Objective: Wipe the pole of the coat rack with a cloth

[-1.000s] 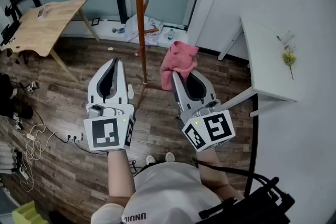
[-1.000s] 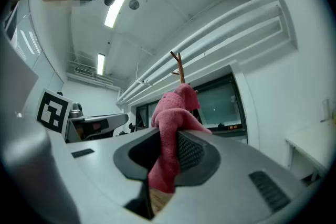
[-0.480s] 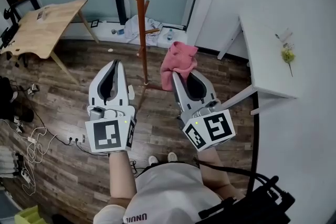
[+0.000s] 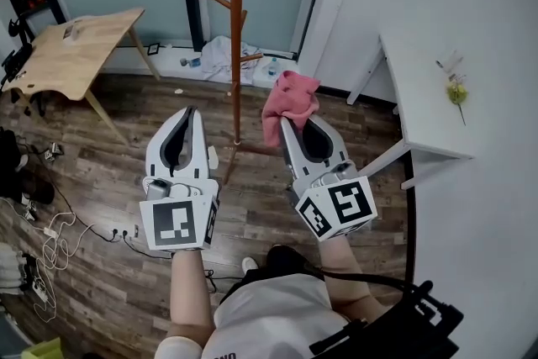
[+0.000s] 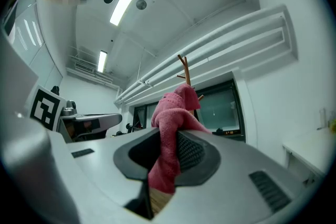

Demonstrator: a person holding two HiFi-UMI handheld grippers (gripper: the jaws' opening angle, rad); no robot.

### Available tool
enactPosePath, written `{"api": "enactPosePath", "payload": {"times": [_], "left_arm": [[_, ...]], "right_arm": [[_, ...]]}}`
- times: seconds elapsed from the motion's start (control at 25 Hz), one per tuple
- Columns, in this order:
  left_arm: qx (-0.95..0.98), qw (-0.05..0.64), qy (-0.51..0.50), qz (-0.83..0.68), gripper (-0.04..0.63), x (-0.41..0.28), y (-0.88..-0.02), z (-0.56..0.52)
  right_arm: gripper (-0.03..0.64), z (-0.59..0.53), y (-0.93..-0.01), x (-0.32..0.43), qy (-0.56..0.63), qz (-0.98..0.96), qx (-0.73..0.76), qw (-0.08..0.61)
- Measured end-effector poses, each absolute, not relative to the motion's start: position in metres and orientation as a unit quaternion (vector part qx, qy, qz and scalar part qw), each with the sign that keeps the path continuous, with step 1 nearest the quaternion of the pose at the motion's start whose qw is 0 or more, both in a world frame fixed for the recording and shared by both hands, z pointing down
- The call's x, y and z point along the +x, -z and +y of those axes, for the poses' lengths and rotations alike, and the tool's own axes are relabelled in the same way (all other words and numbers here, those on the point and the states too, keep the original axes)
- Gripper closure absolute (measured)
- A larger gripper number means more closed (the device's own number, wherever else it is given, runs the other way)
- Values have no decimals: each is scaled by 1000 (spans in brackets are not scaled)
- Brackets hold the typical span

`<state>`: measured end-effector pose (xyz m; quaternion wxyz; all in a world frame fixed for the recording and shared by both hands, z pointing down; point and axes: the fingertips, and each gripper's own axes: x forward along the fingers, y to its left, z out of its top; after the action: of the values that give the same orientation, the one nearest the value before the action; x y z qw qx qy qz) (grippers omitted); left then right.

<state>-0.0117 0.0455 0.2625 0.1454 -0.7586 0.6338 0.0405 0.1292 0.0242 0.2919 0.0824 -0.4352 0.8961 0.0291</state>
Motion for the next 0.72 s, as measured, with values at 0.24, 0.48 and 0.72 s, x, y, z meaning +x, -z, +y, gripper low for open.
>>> {"api": "enactPosePath", "payload": {"times": [0.24,0.48,0.72], "left_arm": [[-758,126,-53,638,583,-19,-270,56],[-747,125,-48,651,583,-32,-278,42],[-739,120,-62,660,583,-45,-273,16]], "right_arm": [[535,25,-295,123,-31,897,-432,87],[535,4,-288,113,-37,903,-417,99],[535,-26,-277,103,-41,904,-409,116]]}}
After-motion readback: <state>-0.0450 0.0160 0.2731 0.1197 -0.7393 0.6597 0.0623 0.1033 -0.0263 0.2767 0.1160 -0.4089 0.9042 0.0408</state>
